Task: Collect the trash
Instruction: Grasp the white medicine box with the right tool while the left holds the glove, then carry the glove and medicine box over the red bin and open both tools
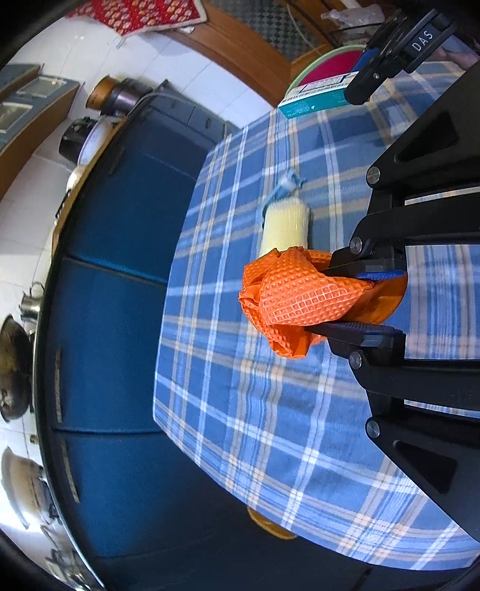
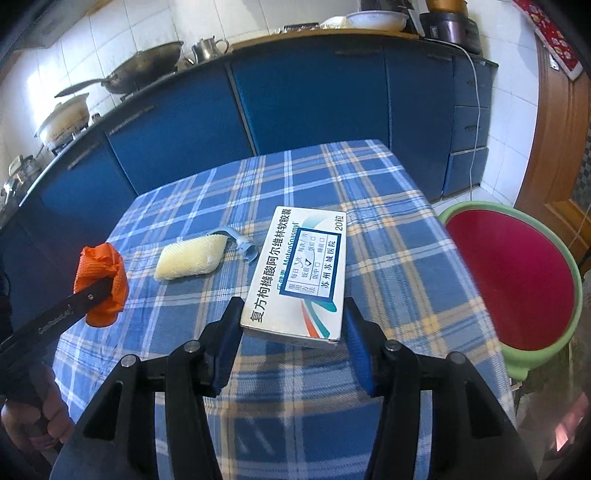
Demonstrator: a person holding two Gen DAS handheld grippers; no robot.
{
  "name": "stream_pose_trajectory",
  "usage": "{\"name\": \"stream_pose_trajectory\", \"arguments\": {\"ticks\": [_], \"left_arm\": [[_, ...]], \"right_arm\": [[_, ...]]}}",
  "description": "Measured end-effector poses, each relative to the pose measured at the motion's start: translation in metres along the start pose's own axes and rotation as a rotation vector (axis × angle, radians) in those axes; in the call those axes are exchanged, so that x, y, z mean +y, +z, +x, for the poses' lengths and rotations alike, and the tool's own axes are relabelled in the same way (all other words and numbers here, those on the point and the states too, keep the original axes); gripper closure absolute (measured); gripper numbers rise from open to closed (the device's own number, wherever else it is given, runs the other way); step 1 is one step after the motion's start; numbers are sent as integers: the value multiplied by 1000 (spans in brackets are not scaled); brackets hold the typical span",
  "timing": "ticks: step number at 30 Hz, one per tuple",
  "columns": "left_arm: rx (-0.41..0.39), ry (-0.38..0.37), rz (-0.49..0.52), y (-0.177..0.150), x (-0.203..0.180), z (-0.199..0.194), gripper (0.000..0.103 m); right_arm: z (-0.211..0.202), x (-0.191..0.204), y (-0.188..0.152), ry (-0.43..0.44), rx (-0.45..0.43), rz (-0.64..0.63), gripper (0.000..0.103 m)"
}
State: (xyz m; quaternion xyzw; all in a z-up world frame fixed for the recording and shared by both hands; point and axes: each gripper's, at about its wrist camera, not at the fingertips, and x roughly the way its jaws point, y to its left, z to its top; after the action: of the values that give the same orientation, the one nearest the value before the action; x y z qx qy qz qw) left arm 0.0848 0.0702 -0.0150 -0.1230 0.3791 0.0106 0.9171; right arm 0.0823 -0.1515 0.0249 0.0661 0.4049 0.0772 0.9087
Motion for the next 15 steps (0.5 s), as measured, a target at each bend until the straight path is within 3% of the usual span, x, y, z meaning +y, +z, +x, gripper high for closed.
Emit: {"name": "stream_pose_trajectory", "arguments": {"ticks": [15], "left_arm": [[27,-125,93,-4,-54,-7,85]], "right_arm": [[-35,-43,-11,-14,-68,98,48]]}}
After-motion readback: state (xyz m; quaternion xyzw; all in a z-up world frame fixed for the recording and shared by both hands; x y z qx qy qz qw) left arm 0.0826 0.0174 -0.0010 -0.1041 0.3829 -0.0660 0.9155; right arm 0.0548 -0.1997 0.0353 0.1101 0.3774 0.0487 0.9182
